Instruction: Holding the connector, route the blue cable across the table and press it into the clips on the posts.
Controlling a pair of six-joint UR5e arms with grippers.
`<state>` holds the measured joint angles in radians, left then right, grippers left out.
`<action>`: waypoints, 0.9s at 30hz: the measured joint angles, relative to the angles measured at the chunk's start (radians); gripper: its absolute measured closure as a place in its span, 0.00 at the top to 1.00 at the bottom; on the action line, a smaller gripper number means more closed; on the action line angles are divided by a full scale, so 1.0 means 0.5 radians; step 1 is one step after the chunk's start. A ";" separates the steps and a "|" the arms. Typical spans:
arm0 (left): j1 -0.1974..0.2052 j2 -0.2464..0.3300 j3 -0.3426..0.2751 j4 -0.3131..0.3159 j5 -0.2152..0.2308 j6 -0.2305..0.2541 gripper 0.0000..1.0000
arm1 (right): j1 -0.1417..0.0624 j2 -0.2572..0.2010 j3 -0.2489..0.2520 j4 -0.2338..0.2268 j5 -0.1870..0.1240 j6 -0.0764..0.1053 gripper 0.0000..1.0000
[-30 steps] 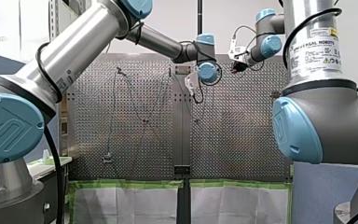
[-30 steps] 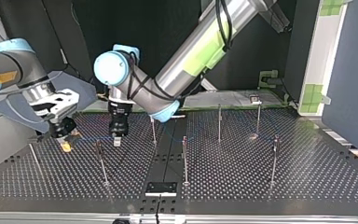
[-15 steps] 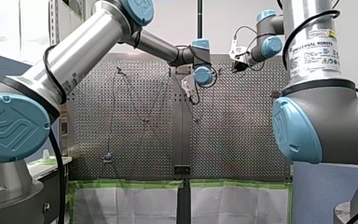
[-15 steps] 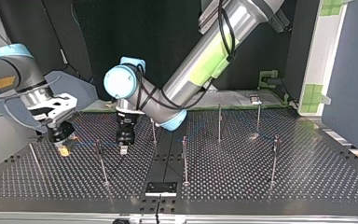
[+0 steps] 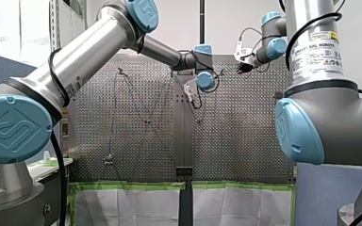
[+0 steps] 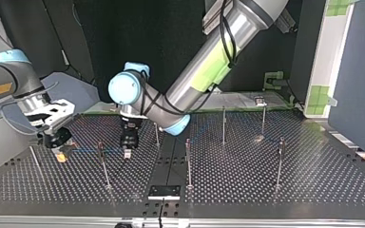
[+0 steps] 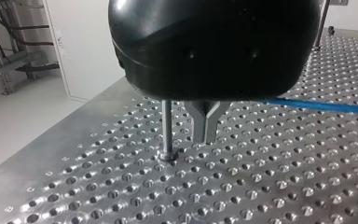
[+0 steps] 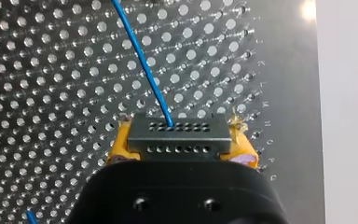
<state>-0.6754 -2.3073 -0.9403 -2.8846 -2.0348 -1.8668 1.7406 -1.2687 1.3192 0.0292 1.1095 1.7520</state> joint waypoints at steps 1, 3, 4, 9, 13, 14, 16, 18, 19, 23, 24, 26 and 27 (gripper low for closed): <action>-0.003 0.000 0.000 -0.004 0.005 -0.001 0.29 | -0.004 0.003 -0.001 0.000 -0.001 -0.001 0.00; -0.012 0.000 0.000 -0.020 0.015 -0.004 0.40 | -0.007 0.007 -0.003 0.000 -0.003 -0.002 0.00; -0.017 0.000 0.000 -0.033 0.018 -0.007 0.58 | -0.009 0.008 -0.003 0.000 -0.003 -0.003 0.00; -0.038 0.001 -0.001 -0.107 0.019 -0.012 1.00 | -0.015 0.011 -0.003 -0.001 -0.005 -0.005 0.00; -0.054 0.002 0.000 -0.163 0.015 -0.023 1.00 | -0.015 0.013 -0.003 0.000 -0.014 -0.008 0.00; -0.058 0.002 0.000 -0.177 0.009 -0.027 1.00 | -0.016 0.013 -0.003 -0.001 -0.016 -0.008 0.00; -0.065 0.003 0.000 -0.201 -0.003 -0.031 1.00 | -0.015 0.015 -0.003 0.000 -0.019 -0.009 0.00; -0.070 0.005 0.000 -0.222 -0.011 -0.033 1.00 | -0.015 0.016 -0.002 -0.001 -0.021 -0.009 0.00; -0.072 0.005 0.000 -0.233 -0.014 -0.035 1.00 | -0.016 0.016 -0.002 0.000 -0.021 -0.009 0.00; -0.081 0.014 0.001 -0.297 -0.020 -0.043 1.00 | -0.015 0.016 -0.002 0.000 -0.022 -0.009 0.00; -0.082 0.018 0.001 -0.314 -0.020 -0.044 1.00 | -0.015 0.016 -0.002 -0.001 -0.022 -0.009 0.00; -0.085 0.032 0.001 -0.352 -0.022 -0.049 1.00 | -0.015 0.018 -0.002 0.000 -0.022 -0.009 0.00; -0.086 0.040 0.000 -0.370 -0.023 -0.053 1.00 | -0.015 0.018 -0.002 0.000 -0.022 -0.009 0.00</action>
<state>-0.7184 -2.2874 -0.9402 -3.0694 -2.0461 -1.8933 1.7329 -1.2597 1.3182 0.0290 1.0986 1.7475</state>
